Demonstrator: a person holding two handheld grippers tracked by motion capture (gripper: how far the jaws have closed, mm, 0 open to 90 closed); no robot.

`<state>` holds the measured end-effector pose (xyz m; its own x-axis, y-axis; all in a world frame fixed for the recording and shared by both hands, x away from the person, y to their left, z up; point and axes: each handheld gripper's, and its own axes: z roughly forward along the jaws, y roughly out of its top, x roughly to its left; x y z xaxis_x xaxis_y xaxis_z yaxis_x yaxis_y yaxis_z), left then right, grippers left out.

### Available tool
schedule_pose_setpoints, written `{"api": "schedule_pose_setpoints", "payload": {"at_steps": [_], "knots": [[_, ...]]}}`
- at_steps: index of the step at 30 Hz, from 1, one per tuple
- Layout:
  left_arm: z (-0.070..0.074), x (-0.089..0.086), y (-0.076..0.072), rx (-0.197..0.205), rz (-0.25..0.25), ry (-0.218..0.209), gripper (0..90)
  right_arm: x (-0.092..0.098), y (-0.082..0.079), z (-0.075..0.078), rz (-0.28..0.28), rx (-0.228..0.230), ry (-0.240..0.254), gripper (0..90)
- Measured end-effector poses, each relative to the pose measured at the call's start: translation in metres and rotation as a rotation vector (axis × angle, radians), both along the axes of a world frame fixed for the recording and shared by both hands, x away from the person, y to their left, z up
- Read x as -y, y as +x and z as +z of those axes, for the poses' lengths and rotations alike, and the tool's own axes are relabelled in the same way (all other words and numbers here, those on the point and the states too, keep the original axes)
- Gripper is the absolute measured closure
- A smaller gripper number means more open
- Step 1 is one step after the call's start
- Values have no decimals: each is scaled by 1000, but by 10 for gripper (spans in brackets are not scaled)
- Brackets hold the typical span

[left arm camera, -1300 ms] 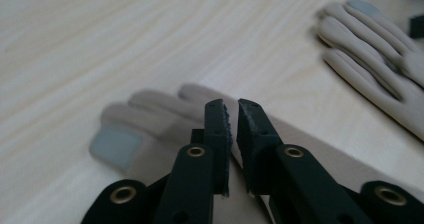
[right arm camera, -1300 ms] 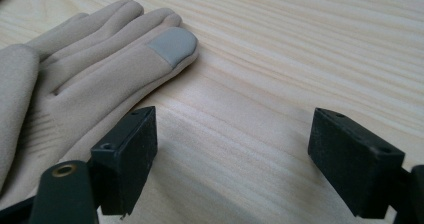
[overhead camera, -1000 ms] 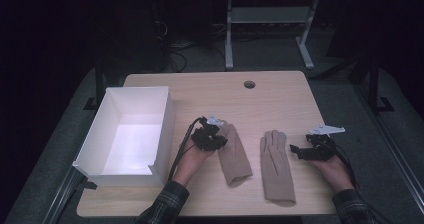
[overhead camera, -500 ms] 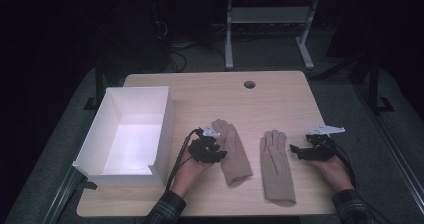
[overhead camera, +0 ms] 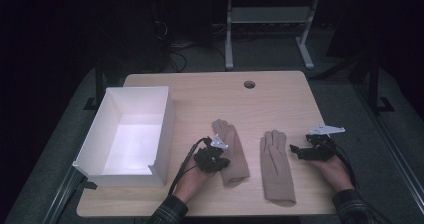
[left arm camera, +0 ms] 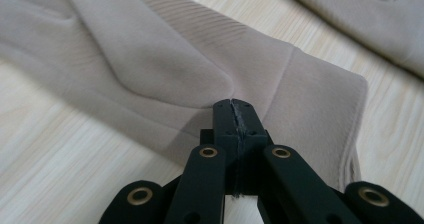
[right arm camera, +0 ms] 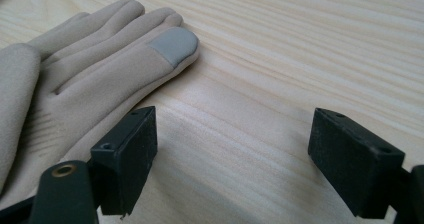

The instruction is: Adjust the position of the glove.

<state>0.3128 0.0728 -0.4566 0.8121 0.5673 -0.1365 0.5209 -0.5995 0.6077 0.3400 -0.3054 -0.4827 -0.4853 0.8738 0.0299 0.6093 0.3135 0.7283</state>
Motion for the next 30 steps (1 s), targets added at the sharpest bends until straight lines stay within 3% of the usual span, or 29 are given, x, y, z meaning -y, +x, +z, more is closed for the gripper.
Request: {"api": "schedule_pose_setpoints", "payload": {"at_steps": [6,9,12,15,17,21,25,30], "knots": [[3,-19,-5,3,32,41,896,0,0,0,0,0,0,193],[7,-26,-5,10,57,19,856,0,0,0,0,0,0,193],[16,-27,2,50,98,2,810,0,0,0,0,0,-1,193],[19,-27,13,81,144,13,740,0,0,0,-1,-2,0,193],[18,-27,20,75,166,4,693,0,0,0,0,0,-1,193],[9,-28,31,56,175,34,599,0,0,0,-1,0,-1,193],[2,-31,36,44,210,27,595,0,0,0,-2,-1,0,193],[-2,-30,38,40,208,22,584,0,-1,0,4,-2,-1,193]]}}
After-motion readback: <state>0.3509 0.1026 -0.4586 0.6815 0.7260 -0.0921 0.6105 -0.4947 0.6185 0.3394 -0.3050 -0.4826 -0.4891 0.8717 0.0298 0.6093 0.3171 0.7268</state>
